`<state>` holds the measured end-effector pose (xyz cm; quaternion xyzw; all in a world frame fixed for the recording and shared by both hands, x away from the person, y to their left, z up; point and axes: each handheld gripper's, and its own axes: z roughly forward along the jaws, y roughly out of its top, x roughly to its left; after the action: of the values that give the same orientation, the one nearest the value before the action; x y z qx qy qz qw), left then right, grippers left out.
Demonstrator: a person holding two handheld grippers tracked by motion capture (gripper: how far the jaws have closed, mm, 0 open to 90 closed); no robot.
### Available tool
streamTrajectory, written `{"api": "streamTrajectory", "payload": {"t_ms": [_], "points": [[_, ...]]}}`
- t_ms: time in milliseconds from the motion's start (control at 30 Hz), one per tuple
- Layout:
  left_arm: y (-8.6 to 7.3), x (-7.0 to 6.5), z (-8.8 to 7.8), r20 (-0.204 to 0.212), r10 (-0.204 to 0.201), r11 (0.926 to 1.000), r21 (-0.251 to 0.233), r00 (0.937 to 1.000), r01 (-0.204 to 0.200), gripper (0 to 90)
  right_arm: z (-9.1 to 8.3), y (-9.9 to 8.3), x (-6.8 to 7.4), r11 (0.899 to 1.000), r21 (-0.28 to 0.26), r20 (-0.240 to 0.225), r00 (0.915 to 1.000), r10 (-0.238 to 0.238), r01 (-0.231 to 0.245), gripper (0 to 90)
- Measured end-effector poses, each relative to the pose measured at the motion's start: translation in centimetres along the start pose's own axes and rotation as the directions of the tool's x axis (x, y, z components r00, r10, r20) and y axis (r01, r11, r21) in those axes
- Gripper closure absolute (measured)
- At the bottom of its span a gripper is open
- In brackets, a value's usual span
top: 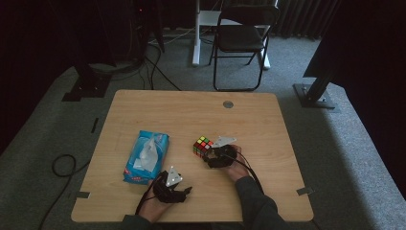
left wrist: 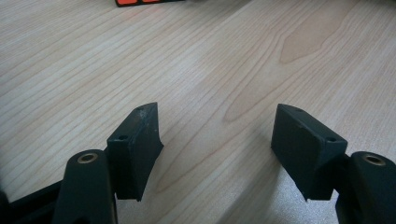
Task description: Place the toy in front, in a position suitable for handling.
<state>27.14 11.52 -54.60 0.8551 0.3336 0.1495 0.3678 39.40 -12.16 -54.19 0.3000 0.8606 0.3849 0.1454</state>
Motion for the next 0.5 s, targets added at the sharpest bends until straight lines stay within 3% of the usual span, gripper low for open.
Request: {"api": "streamTrajectory", "payload": {"t_ms": [500], "points": [[0.0, 0.0, 0.0, -0.001, 0.001, 1.0000, 0.000, 1.0000, -0.001, 32.7, -1.8, -1.5, 0.0, 1.000, 0.001, 0.001, 0.9999, 0.015, -0.015, 34.1]]}}
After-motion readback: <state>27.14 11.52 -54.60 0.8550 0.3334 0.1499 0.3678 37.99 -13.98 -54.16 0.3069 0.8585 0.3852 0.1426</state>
